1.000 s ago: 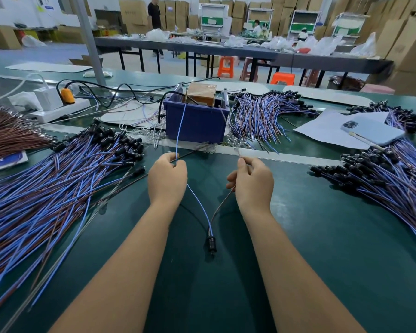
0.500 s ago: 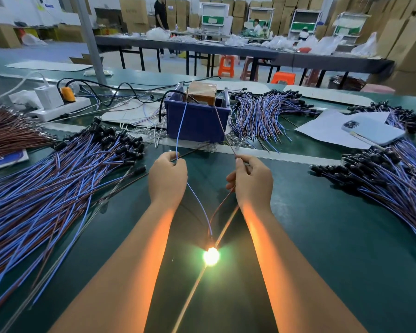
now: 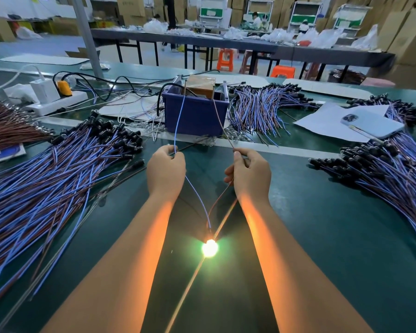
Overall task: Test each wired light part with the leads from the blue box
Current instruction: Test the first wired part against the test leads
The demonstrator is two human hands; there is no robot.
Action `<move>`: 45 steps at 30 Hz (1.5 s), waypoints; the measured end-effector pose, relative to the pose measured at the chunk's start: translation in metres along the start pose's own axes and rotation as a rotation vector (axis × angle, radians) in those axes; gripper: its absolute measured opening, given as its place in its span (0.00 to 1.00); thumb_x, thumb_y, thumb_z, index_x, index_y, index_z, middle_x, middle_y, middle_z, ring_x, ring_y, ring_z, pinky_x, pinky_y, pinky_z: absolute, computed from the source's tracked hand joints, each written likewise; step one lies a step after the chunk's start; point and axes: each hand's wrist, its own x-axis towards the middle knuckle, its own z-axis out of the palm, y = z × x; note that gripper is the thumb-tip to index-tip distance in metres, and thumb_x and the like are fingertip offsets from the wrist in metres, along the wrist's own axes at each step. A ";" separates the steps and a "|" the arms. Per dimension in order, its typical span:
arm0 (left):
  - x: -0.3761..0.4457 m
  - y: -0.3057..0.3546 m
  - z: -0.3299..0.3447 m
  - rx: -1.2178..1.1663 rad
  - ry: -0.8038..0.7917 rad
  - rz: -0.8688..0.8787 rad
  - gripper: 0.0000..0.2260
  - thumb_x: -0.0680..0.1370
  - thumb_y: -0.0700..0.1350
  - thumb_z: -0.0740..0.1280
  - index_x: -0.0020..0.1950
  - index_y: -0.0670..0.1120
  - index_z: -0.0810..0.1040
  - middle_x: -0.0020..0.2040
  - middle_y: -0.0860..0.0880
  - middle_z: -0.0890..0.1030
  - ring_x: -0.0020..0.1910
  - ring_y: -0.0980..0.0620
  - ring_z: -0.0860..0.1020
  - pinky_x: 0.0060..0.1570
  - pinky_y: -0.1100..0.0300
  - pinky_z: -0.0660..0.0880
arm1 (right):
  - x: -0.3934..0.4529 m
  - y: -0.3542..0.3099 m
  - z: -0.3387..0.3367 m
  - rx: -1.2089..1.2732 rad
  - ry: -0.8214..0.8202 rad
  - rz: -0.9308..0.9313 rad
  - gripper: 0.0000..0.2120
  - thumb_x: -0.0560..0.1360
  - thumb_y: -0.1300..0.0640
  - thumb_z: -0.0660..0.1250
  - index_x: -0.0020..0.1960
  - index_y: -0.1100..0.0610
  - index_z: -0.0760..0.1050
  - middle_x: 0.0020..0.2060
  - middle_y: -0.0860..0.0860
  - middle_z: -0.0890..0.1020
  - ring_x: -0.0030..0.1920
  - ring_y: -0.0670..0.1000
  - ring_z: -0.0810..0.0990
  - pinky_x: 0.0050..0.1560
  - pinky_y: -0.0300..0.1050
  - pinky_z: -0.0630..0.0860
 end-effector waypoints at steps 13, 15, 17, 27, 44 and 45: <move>0.000 0.001 0.010 -0.165 -0.153 0.046 0.11 0.79 0.41 0.62 0.60 0.45 0.77 0.24 0.54 0.78 0.24 0.58 0.75 0.31 0.62 0.74 | -0.002 -0.003 0.004 0.019 -0.079 -0.032 0.05 0.80 0.58 0.61 0.50 0.51 0.76 0.28 0.50 0.80 0.24 0.47 0.77 0.30 0.41 0.75; -0.003 0.004 0.012 -0.235 -0.225 0.038 0.08 0.79 0.41 0.63 0.58 0.45 0.76 0.25 0.54 0.79 0.23 0.59 0.74 0.27 0.66 0.71 | -0.004 -0.005 0.006 0.028 -0.117 -0.061 0.05 0.79 0.58 0.63 0.50 0.50 0.76 0.28 0.50 0.80 0.25 0.47 0.77 0.31 0.43 0.76; -0.006 0.007 0.013 -0.283 -0.286 0.024 0.06 0.80 0.41 0.64 0.55 0.44 0.77 0.25 0.53 0.79 0.21 0.59 0.73 0.23 0.68 0.69 | -0.006 -0.006 0.009 0.013 -0.165 -0.120 0.06 0.78 0.59 0.65 0.49 0.48 0.76 0.28 0.50 0.80 0.27 0.50 0.78 0.34 0.48 0.79; -0.004 0.012 0.005 -0.524 -0.391 -0.147 0.05 0.79 0.42 0.66 0.45 0.43 0.79 0.31 0.49 0.77 0.21 0.58 0.72 0.22 0.68 0.67 | -0.008 -0.004 0.009 0.019 -0.357 -0.178 0.12 0.78 0.64 0.63 0.57 0.53 0.81 0.41 0.49 0.85 0.39 0.48 0.80 0.47 0.51 0.79; 0.011 -0.004 0.009 -0.857 -0.068 -0.237 0.08 0.79 0.39 0.68 0.41 0.43 0.72 0.34 0.47 0.78 0.28 0.55 0.80 0.31 0.65 0.77 | -0.001 -0.008 -0.002 0.582 -0.269 0.135 0.09 0.81 0.58 0.60 0.49 0.56 0.80 0.37 0.52 0.82 0.32 0.47 0.79 0.38 0.37 0.73; 0.011 -0.006 0.011 -0.834 -0.060 -0.222 0.08 0.79 0.39 0.67 0.41 0.43 0.72 0.33 0.48 0.79 0.28 0.55 0.80 0.31 0.65 0.77 | -0.001 -0.007 -0.002 0.586 -0.254 0.158 0.10 0.82 0.58 0.60 0.48 0.56 0.79 0.37 0.52 0.81 0.33 0.46 0.78 0.38 0.38 0.73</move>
